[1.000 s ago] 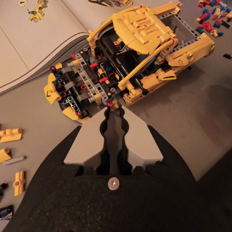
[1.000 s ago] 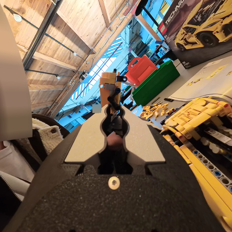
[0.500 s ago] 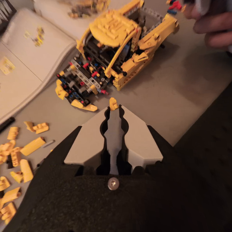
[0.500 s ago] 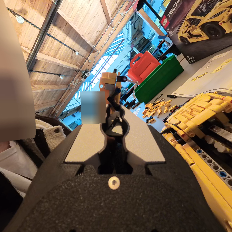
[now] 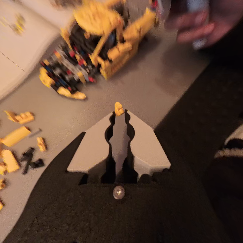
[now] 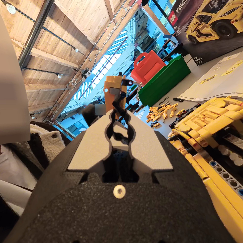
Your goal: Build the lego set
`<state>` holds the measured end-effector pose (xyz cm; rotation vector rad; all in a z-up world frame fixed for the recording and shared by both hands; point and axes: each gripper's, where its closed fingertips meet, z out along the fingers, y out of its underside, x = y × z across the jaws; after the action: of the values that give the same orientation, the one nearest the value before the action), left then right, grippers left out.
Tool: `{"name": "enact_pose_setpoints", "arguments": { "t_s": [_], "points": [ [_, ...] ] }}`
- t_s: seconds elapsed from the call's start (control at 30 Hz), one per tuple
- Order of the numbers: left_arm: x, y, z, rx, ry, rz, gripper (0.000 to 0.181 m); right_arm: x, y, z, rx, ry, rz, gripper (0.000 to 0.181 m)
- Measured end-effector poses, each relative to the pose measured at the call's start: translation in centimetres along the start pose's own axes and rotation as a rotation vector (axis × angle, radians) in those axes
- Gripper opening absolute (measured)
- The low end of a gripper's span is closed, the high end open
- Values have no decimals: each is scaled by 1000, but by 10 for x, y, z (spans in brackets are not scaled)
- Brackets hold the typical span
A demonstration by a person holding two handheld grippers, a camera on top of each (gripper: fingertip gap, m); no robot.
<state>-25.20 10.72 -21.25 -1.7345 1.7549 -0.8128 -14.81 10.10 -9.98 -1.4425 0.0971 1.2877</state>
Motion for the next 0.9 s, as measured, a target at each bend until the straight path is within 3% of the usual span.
{"name": "enact_pose_setpoints", "arguments": {
  "t_s": [0.13, 0.63, 0.73, 0.9],
  "points": [
    [0, 35, 9, -156, 57, -42, 14, -1, 1, 0, -7, 3, -5, 13],
    [-1, 32, 18, -172, 92, -127, 24, -2, 1, -2, -14, 1, -7, 13],
    [-6, 33, 20, -185, 48, -75, 12, -2, 1, -3, -12, 0, -2, 13],
    [-5, 34, 20, -205, 51, -50, 13, -2, 1, -3, -13, -2, 1, 13]
  ]
}}
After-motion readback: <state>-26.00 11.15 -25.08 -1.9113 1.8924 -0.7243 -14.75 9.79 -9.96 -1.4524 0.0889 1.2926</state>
